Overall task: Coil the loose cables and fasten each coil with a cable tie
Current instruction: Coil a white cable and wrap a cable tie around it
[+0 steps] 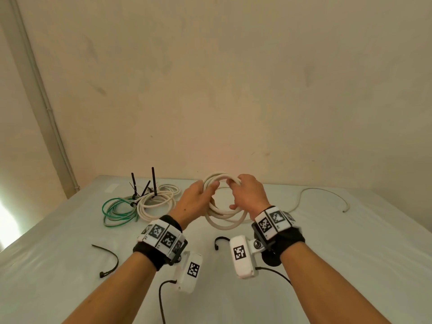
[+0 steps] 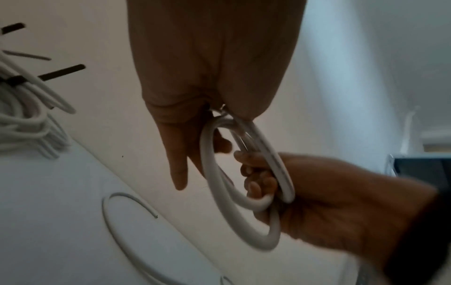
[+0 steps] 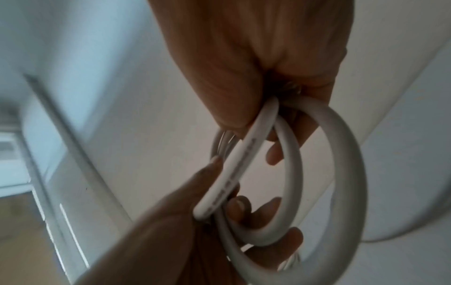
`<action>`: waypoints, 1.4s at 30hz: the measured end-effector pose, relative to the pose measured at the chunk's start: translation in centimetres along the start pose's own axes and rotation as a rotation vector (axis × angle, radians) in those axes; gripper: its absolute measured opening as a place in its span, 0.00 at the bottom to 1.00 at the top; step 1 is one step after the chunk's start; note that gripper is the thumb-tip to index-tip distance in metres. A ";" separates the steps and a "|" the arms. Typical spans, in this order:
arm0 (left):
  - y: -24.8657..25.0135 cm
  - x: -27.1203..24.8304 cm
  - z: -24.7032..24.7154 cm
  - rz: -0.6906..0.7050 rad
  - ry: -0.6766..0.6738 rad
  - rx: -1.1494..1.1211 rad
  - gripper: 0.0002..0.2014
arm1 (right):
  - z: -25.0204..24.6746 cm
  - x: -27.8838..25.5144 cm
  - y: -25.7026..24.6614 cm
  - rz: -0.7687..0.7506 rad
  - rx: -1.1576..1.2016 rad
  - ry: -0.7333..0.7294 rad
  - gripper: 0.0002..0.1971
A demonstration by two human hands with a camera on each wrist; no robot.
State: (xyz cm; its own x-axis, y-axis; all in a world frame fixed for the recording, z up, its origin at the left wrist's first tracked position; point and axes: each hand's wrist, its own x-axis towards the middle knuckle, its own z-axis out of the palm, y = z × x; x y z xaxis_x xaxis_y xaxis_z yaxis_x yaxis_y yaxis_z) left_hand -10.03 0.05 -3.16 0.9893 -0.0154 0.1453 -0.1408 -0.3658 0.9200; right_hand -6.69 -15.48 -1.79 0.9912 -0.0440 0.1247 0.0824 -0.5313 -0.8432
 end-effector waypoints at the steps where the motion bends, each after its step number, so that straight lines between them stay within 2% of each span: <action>1: -0.2 0.1 -0.2 -0.008 -0.037 -0.080 0.22 | -0.2 0.0 0.2 0.033 0.125 -0.035 0.14; 4: 0.2 0.1 -0.6 -0.054 -0.150 -0.196 0.22 | -1.1 -0.3 0.4 0.051 0.347 -0.144 0.10; 7: 0.4 0.5 -1.3 -0.090 -0.201 -0.001 0.25 | -2.0 -0.3 0.7 0.035 0.357 -0.259 0.12; 10: 1.1 0.9 -2.7 -0.112 -0.317 0.181 0.25 | -2.8 -0.6 0.9 0.042 0.373 -0.358 0.16; 11: 1.4 1.0 -2.9 -0.102 -0.366 0.146 0.23 | -2.8 -0.7 0.8 0.055 0.411 -0.370 0.18; 13: 1.7 1.0 -2.7 -0.078 -0.392 -0.133 0.17 | -2.6 -0.9 0.4 0.057 0.491 -0.347 0.20; 15: 1.7 0.9 -1.9 -0.037 -0.298 -0.406 0.13 | -2.2 -0.9 0.1 0.022 0.548 -0.290 0.20; 18: 1.5 0.9 -0.2 0.003 -0.141 -0.561 0.12 | -1.8 -0.7 -0.3 -0.013 0.565 -0.196 0.22; 22: 1.8 0.5 0.5 -0.111 -0.153 -0.896 0.17 | -1.2 -0.8 -0.3 -0.030 0.578 -0.122 0.24; 24: 2.3 0.5 0.4 -0.171 -0.167 -0.964 0.21 | -1.0 -1.0 -0.2 -0.003 0.661 -0.141 0.23; 27: 2.2 0.7 -0.1 -0.233 -0.113 -0.947 0.27 | -1.1 -1.4 -0.7 0.046 0.812 -0.259 0.21; 29: 1.6 0.9 -0.3 -0.263 -0.099 -0.966 0.28 | -1.3 -1.6 -1.2 0.084 0.828 -0.319 0.19; 31: 1.2 0.8 -0.4 -0.268 -0.160 -1.016 0.27 | -1.3 -1.5 -1.4 0.102 0.812 -0.318 0.21; 33: 0.9 0.6 -1.1 -0.267 -0.306 -1.058 0.26 | -1.6 -1.3 -1.4 0.099 0.771 -0.312 0.22; 35: 0.4 0.3 -2.5 -0.261 -0.450 -1.013 0.24 | -1.9 -1.2 -1.0 0.064 0.691 -0.322 0.22; 37: 0.2 0.3 -3.5 -0.274 -0.503 -0.891 0.24 | -1.9 -1.4 -0.7 0.015 0.589 -0.329 0.23; 38: 0.3 0.4 -3.7 -0.295 -0.481 -0.826 0.24 | -1.7 -1.5 -0.6 -0.003 0.551 -0.331 0.23; 40: 1.2 0.4 -3.0 -0.303 -0.356 -0.674 0.22 | -1.2 -1.6 -0.5 -0.016 0.529 -0.322 0.22; 42: 1.9 0.2 -2.1 -0.238 -0.207 -0.507 0.19 | -0.6 -1.7 -0.5 -0.008 0.545 -0.312 0.22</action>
State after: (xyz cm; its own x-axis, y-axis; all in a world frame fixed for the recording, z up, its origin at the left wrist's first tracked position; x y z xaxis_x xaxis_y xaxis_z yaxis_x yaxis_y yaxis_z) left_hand -10.23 1.31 -0.60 0.9757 -0.1872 -0.1135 0.1352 0.1074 0.9850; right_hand -8.44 -15.65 -1.24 0.9670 0.2511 0.0429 0.0492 -0.0192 -0.9986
